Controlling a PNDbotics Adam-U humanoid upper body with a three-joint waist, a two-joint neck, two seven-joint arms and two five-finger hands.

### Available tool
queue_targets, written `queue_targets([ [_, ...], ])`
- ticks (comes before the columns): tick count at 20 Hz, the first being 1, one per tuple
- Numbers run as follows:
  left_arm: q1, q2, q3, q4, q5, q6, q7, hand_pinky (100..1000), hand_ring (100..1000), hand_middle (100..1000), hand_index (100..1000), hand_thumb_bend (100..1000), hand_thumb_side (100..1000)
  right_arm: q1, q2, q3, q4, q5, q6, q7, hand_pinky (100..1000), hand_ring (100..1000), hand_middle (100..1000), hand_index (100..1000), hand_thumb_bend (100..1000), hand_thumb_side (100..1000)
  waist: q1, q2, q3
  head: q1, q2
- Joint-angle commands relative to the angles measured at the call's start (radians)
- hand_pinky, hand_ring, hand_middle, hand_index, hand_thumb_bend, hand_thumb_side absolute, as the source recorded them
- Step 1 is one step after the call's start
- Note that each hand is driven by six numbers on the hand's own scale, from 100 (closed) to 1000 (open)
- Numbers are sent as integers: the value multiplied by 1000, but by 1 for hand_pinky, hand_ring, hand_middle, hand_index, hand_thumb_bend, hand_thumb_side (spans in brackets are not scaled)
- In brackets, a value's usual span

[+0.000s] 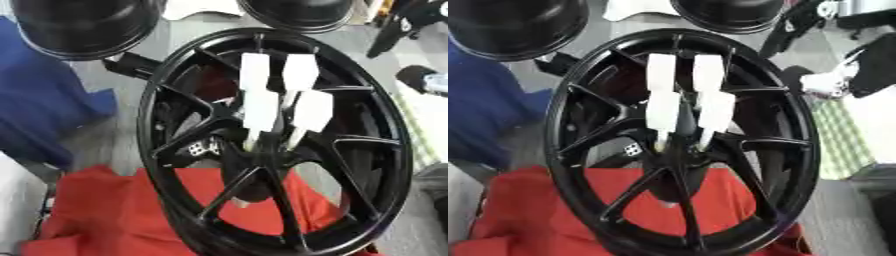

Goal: Pull the pin out of the wheel hub.

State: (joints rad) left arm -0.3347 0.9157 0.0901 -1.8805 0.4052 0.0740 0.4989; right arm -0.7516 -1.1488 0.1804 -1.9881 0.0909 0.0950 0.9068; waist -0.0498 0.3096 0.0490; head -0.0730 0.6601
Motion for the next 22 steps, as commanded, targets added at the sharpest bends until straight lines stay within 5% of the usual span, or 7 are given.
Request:
queue_targets([
  [1,-13,39,8,-11,0,-1,-3,717,747,807,852,628,680,-29,-16,-12,-12,6,-3,-1,896,848,798,849,100,586,3,-13,0,0,-8],
  [10,-19,39,4,-11,1,0,-8,716,748,807,852,626,680,-59,-4,25,-12,11,40,-67,886,858,813,853,118,522,-2,-13,5,-2,-5],
  [14,-22,38,2,-10,2,1,-9,716,749,808,851,625,681,-72,9,51,-2,-6,64,-99,897,884,834,873,179,417,-5,-14,8,-6,-6],
  [22,-25,37,0,-10,4,2,-11,716,750,808,851,622,682,-110,42,103,55,15,135,-176,902,890,825,868,146,210,-10,-12,14,-9,-6],
])
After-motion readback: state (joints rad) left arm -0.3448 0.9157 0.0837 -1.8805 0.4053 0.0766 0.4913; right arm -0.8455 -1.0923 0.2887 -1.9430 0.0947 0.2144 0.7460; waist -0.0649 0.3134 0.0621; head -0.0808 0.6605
